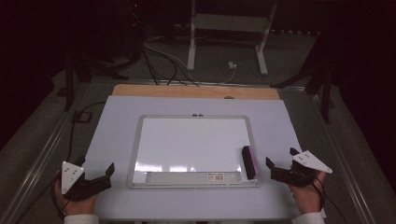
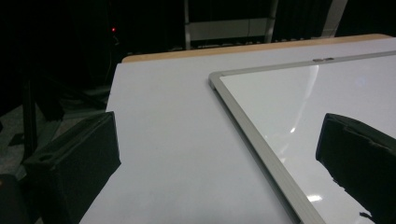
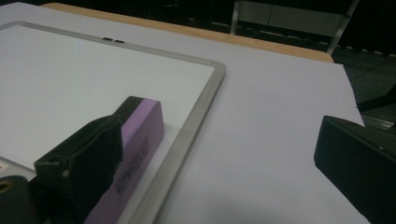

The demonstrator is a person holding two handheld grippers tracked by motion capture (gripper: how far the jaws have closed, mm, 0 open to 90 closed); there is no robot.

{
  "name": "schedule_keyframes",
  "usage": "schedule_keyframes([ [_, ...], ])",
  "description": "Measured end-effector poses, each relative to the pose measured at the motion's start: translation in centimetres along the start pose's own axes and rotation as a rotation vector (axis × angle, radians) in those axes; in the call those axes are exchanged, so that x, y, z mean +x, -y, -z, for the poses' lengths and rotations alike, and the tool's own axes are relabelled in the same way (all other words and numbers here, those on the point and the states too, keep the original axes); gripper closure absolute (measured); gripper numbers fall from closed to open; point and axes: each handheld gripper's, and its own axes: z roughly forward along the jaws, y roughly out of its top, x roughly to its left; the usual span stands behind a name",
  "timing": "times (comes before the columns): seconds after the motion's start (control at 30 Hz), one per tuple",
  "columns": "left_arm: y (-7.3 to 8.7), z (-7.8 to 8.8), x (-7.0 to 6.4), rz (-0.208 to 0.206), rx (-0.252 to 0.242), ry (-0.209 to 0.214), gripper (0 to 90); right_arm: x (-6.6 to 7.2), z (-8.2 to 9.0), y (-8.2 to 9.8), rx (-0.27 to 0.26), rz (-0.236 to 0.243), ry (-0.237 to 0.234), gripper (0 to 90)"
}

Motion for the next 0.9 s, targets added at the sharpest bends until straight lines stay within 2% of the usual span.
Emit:
schedule_keyframes([
  [0.3,0.07,0.2,0.24,-0.003,-0.028,0.001,0.4,-0.01,0.47,0.68,-0.026,0.021,-0.004,2.0],
  [0.57,0.17,0.09,0.32,-0.006,-0.034,0.003,0.4,0.36,0.56,0.74,-0.05,0.013,-0.016,2.0],
  [0.73,0.29,-0.02,0.33,-0.006,-0.03,0.002,0.5,0.76,0.33,0.91,-0.042,0.039,-0.015,2.0],
  [0.9,0.38,0.12,0.54,-0.001,-0.034,-0.01,0.4,0.7,0.44,0.98,-0.059,0.031,-0.012,2.0],
])
